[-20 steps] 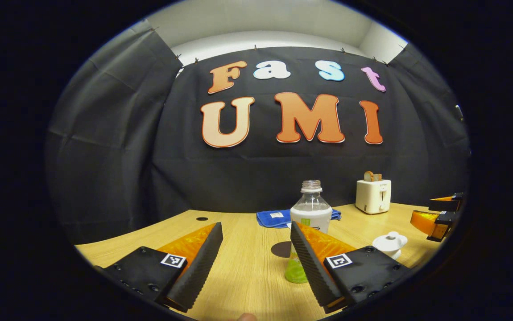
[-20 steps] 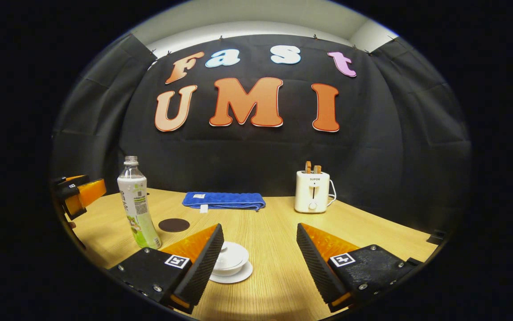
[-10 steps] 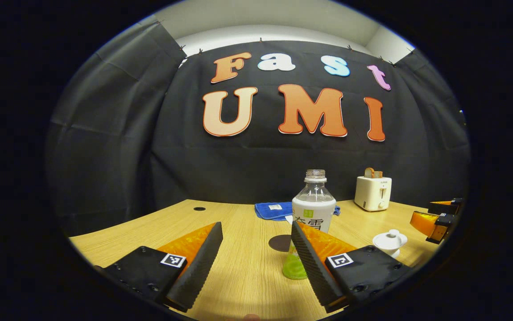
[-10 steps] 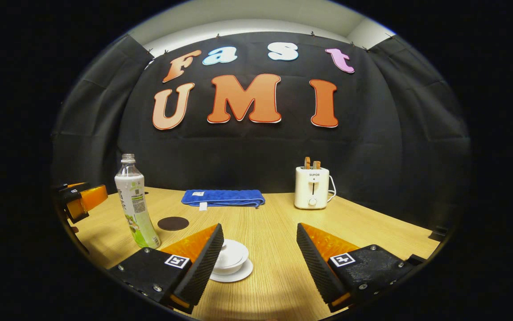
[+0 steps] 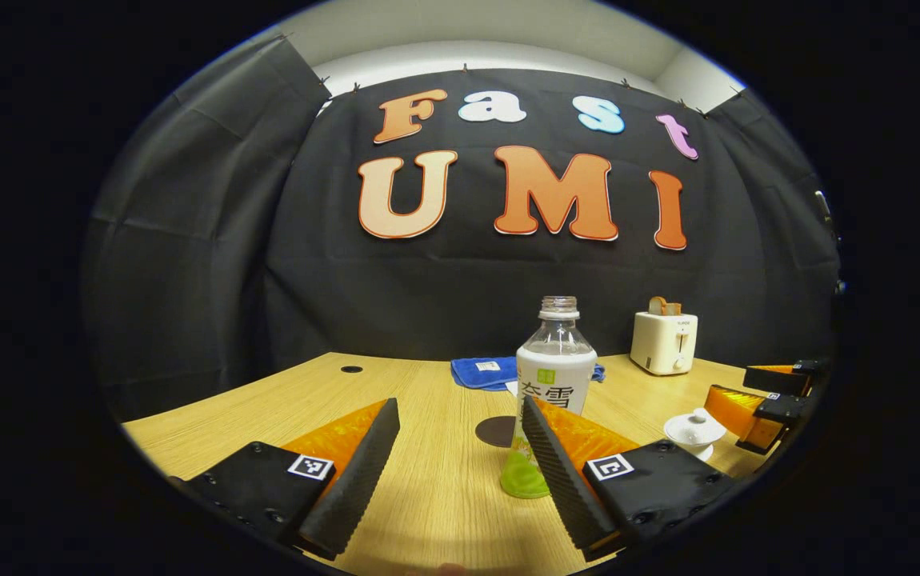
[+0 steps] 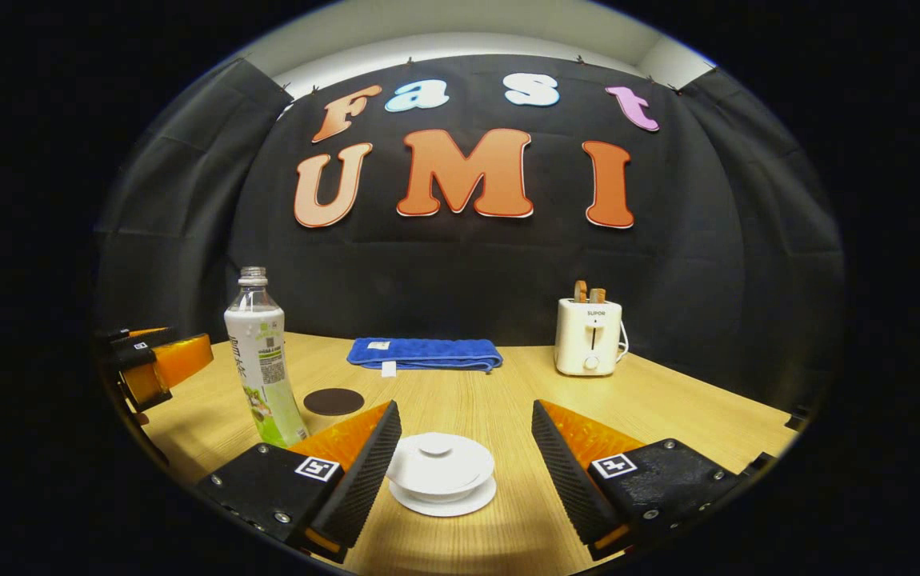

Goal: Open the teacup lid with one hand, grasp the water bottle and pour water into the teacup with the other hand; after pouring, place the water bottle on the coaster and then close the teacup lid.

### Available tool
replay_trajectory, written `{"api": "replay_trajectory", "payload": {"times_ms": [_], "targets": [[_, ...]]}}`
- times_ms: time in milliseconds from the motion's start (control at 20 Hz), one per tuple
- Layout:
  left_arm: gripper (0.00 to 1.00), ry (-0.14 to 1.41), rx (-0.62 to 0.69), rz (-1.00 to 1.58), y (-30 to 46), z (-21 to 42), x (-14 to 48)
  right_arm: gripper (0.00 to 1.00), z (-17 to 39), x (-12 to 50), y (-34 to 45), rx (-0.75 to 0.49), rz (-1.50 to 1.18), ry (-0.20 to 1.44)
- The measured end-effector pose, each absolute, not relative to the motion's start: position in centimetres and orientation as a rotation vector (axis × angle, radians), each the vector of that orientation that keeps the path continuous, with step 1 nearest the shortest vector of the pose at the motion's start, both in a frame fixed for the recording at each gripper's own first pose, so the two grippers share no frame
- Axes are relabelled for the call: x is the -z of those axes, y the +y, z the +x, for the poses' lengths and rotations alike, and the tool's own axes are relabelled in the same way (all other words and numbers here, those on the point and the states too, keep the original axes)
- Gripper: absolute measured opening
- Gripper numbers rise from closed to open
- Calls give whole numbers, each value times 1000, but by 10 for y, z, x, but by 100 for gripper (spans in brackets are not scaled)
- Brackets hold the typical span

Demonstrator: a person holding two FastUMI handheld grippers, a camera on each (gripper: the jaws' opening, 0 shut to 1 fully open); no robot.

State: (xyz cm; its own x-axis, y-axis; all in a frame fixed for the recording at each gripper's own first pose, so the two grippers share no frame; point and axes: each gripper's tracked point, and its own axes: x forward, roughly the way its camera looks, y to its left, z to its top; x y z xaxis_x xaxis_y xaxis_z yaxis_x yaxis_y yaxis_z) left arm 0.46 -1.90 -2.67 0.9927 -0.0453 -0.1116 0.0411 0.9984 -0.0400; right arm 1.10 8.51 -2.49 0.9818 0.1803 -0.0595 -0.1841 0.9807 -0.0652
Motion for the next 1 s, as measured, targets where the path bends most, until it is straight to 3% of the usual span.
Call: {"api": "replay_trajectory", "payload": {"times_ms": [450,650,900,1000], "targets": [[99,122,26,-33,-11,6,30,93,41,55,108,-197,-121,159],[99,127,25,-16,-11,7,32,78,43,53,109,-191,-121,154],[99,132,22,-21,-10,8,34,48,45,56,105,-184,-102,169],[99,132,20,-24,-8,7,33,40,45,58,105,-186,-90,176]]}}
